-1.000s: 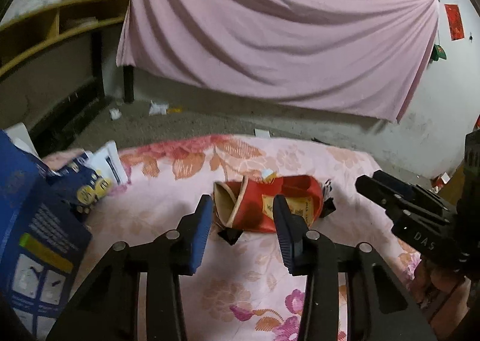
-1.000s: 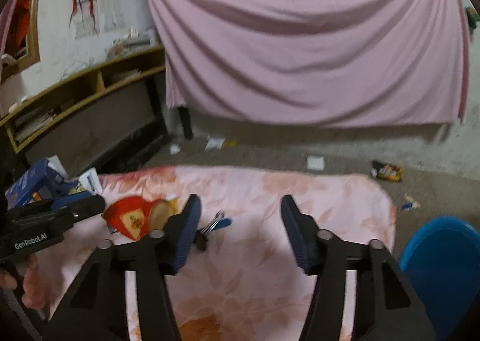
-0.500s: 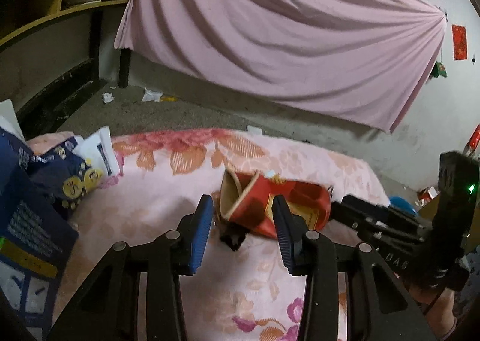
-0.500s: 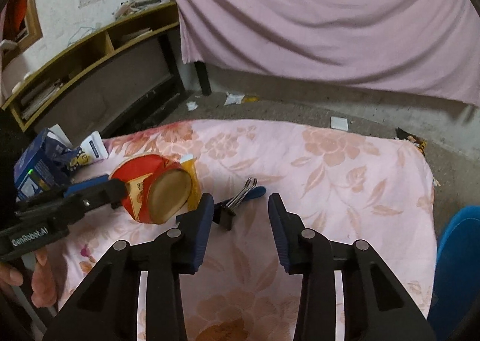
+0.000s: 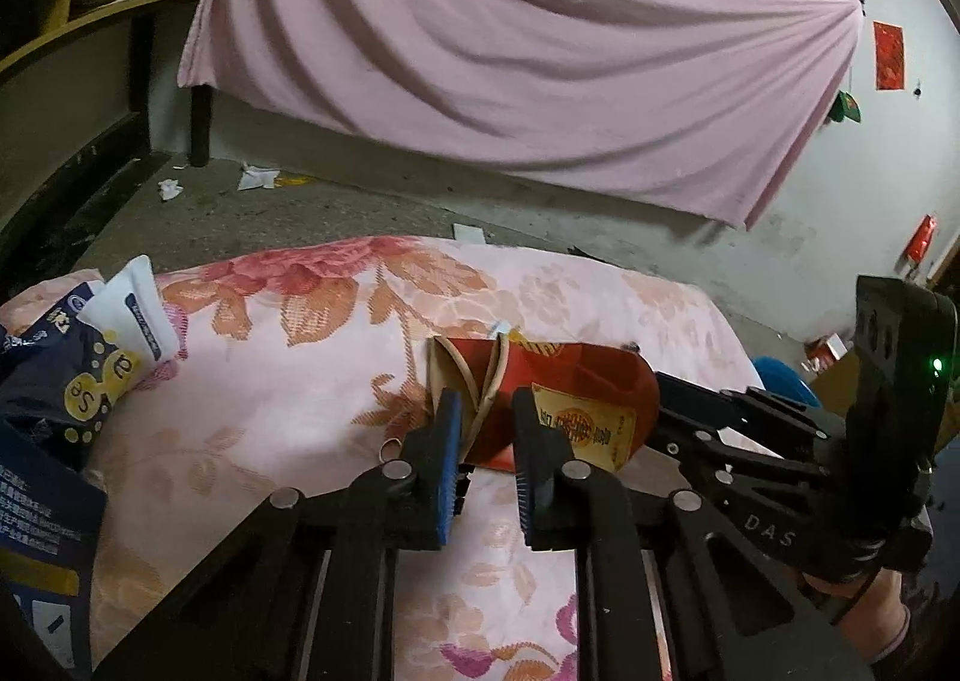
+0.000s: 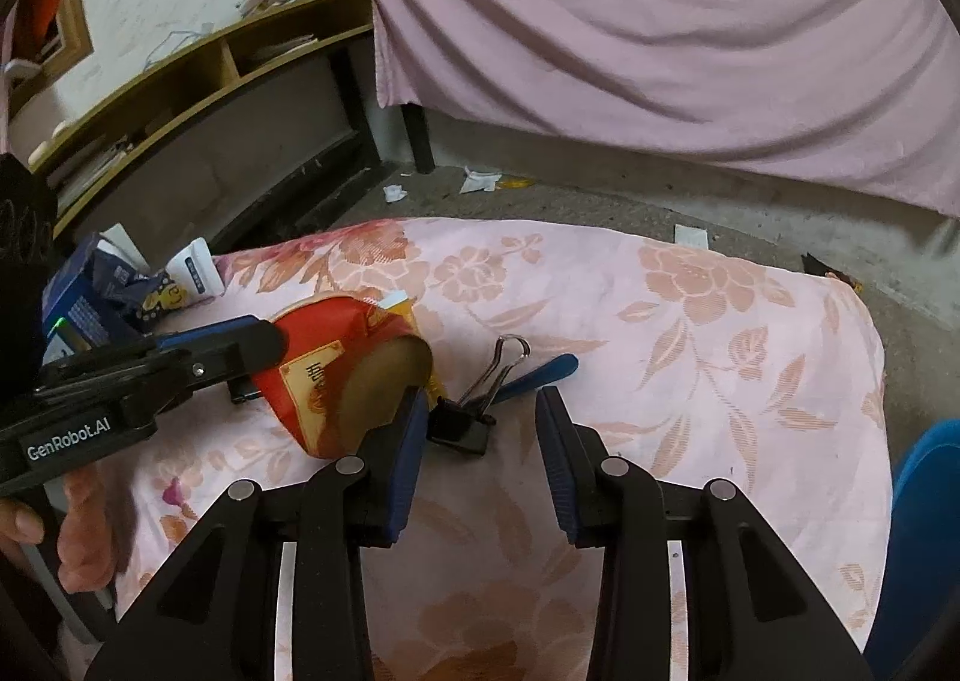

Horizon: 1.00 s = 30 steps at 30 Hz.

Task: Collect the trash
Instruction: 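Grasp the red packet with the left tool while the right tool grasps the black binder clip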

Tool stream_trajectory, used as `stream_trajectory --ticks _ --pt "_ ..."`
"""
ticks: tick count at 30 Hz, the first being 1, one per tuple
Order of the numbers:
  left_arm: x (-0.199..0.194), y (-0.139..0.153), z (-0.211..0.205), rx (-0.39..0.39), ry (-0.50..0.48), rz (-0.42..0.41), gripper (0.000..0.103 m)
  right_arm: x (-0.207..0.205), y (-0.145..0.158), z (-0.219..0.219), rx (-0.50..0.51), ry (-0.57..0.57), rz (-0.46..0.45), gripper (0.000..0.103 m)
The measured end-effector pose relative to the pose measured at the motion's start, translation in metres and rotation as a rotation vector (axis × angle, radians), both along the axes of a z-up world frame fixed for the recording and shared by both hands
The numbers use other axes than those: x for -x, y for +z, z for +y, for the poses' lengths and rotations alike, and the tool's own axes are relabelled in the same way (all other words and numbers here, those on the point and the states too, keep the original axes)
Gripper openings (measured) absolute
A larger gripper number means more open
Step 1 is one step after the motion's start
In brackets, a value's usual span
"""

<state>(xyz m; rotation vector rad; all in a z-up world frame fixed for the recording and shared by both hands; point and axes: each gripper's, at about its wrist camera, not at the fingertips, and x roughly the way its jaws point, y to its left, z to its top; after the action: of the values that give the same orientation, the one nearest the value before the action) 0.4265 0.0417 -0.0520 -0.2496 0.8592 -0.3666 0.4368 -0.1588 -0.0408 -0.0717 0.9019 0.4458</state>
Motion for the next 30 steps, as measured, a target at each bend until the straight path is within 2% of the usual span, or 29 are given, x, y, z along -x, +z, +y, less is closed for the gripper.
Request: stream_trajectory --ticks 7,13,25,30 --pt "0.008 0.0 -0.005 -0.012 -0.028 -0.014 0.006 -0.002 -0.003 -0.007 -0.05 -0.008 0.037 0.034" --pt "0.024 0.004 -0.001 -0.011 -0.003 -0.046 0.001 -0.003 -0.005 -0.012 -0.101 -0.014 0.07 0.032" --pt "0.061 0.021 0.005 -0.077 0.133 -0.168 0.0 0.003 -0.003 -0.008 -0.092 0.011 0.064 0.033" --pt "0.06 0.02 0.007 -0.091 0.168 -0.166 0.0 0.001 -0.008 -0.001 -0.055 0.025 0.079 0.033"
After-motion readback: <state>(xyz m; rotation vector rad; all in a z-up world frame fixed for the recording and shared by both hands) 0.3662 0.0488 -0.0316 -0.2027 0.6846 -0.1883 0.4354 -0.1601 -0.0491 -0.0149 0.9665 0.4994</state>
